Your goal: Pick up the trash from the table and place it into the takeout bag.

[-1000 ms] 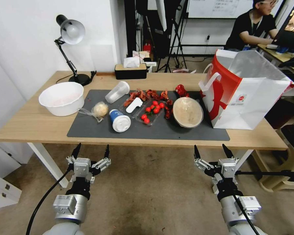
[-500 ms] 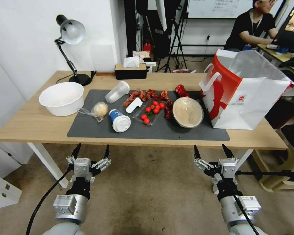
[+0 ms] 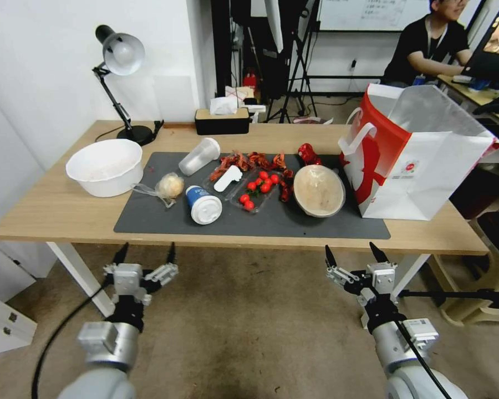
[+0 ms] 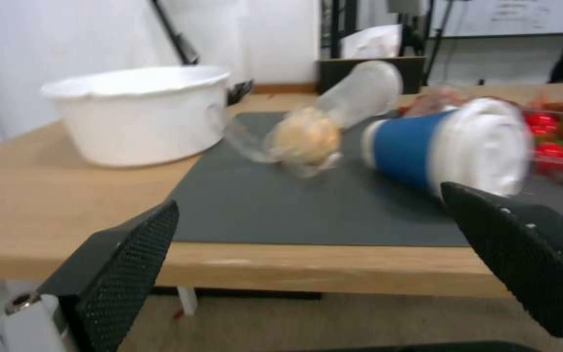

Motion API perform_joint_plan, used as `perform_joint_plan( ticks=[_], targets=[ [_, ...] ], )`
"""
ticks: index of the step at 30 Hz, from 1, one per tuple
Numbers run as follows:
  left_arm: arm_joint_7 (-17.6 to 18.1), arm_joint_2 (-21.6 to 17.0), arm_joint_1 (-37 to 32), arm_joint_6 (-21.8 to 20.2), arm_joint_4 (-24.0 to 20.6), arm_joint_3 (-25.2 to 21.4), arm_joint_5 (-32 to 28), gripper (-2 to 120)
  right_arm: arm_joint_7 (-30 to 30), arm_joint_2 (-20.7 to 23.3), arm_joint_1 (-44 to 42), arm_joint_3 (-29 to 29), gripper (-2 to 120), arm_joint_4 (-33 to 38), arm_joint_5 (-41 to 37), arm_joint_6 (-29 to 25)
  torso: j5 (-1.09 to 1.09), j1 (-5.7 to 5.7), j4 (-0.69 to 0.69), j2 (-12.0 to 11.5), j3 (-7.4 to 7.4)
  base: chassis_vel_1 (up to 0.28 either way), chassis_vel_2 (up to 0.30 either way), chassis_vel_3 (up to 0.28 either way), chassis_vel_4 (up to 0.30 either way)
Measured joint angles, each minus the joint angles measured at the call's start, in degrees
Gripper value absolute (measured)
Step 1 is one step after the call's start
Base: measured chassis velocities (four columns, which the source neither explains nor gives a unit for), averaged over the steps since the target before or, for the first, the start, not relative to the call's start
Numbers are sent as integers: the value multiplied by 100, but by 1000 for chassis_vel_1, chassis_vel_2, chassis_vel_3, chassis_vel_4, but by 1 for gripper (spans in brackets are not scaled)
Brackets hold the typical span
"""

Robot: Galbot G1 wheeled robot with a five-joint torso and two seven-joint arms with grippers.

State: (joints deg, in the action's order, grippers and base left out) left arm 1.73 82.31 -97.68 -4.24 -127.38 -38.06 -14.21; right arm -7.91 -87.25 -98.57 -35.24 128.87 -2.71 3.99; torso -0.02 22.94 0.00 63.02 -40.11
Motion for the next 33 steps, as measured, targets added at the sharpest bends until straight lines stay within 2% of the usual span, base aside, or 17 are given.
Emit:
perform_joint_plan(
  ticks=[3,8,15,24,27,30,31,33],
  targets=[
    [-6,-88,114,-14,120,-185,-477,100,-12,-2,-9,-5,100,37,7,0,-1,0,0,0,0,0,0,0,0],
    [-78,-83,78,95,136,-187,-532,100,-16,-4,-20,-5,100,60,24,-15,2,-1,0,0,0,0,0,0,0],
    [-454,-64,-8,471,248,-145,-539,100,-92,13,-29,-15,100,66,35,-38,2,-2,0,0,0,0,0,0,0],
    [-573,-91,-36,601,300,-156,-566,100,-107,30,-21,-17,100,27,-76,-137,2,-2,0,0,1,0,0,0,0],
    [-607,-94,-41,652,322,-164,-582,100,-84,79,35,-43,100,-7,-445,-124,1,-3,0,0,0,0,0,0,0],
    [-659,-107,-53,695,332,-172,-590,100,27,182,194,-32,100,-45,-1599,95,2,-3,0,0,1,0,0,0,0],
    [-659,-107,-53,695,332,-172,-590,100,27,182,194,-32,100,-45,-1599,95,2,-3,0,0,1,0,0,0,0],
    [-688,-110,-59,705,329,-182,-590,100,254,235,347,-10,100,-36,-2492,339,2,-3,0,0,0,0,0,0,0]
  ],
)
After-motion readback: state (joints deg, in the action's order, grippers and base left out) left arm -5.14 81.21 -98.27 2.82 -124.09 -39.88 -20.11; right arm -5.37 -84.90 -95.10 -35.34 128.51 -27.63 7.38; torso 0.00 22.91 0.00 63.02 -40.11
